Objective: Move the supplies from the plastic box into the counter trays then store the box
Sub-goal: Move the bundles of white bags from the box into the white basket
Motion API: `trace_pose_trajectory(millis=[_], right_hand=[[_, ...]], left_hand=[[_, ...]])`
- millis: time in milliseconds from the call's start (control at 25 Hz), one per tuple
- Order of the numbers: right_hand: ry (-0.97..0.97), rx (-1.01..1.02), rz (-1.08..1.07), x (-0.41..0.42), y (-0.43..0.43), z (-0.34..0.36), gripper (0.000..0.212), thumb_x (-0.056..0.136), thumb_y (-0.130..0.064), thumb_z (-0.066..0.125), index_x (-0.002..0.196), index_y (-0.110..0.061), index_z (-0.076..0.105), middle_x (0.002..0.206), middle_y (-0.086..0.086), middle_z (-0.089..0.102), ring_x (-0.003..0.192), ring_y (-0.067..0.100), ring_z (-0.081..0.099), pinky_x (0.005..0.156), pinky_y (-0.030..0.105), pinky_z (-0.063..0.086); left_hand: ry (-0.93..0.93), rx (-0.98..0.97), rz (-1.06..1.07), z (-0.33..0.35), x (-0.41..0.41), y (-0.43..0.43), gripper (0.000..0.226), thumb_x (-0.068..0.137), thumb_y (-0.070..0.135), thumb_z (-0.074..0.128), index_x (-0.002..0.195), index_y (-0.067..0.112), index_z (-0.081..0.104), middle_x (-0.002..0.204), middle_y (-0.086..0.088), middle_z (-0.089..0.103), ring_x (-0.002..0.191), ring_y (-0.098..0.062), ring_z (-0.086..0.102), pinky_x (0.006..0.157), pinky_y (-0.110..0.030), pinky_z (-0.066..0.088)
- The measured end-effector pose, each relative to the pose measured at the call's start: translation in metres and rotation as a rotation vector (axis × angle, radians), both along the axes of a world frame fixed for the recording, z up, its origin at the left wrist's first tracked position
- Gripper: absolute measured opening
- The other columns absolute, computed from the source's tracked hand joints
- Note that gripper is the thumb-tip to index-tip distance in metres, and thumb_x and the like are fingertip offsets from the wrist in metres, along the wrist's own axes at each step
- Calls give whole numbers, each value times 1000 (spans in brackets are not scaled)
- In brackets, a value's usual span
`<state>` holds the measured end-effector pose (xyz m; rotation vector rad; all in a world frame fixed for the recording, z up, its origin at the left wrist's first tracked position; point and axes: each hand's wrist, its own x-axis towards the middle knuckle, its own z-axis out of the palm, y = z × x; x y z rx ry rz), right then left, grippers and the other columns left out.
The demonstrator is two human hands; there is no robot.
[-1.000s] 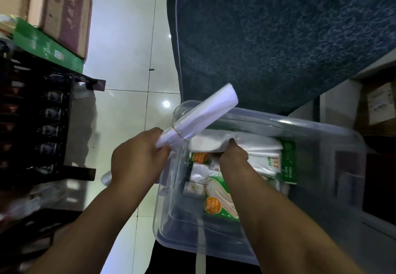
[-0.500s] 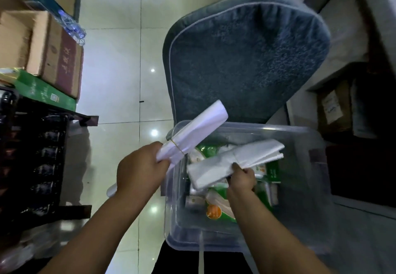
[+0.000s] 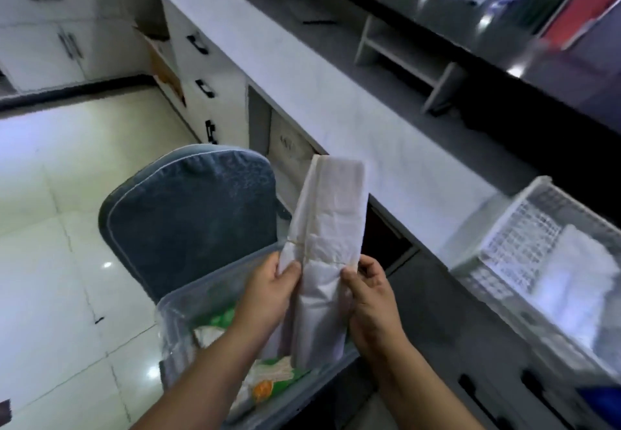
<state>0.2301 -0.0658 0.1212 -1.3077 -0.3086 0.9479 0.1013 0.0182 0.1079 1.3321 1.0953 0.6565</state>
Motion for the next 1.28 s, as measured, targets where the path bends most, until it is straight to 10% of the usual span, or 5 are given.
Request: trace_pose_trajectory(millis=[320, 600, 1080, 1280], right_hand=[[85, 52, -402, 61, -85, 63, 13, 91, -4, 52, 102, -5, 58, 98, 19, 71, 92, 33, 67, 85, 46, 54], [81, 64, -562, 160, -177, 91, 5, 90, -3, 53, 93, -7, 55, 86, 14, 70, 74, 23, 68, 69, 35, 59], [-15, -36, -658, 378, -256, 97, 14, 86, 0, 57, 90, -12, 53, 80, 12, 65, 63, 22, 61, 61, 35, 54], [9, -92, -607, 413, -263, 85, 14, 86, -2, 59, 96, -8, 53, 84, 15, 64, 70, 26, 61, 70, 42, 53]], left_hand=[[-311, -173, -273, 59, 106, -91, 38, 74, 54, 56, 94, 23, 67, 90, 6, 76, 84, -12, 71, 70, -27, 56], [-279, -174, -491, 83, 209, -155, 20, 85, 31, 62, 96, 16, 69, 90, -3, 77, 84, -18, 72, 70, -31, 57], [435, 480, -553, 99, 434, -122, 22, 84, 30, 54, 71, 14, 47, 73, -4, 55, 64, -22, 50, 58, -31, 36], [671, 663, -620, 67, 461, -121, 33, 91, 24, 48, 121, 12, 45, 122, -11, 56, 98, -32, 59, 73, -34, 43]])
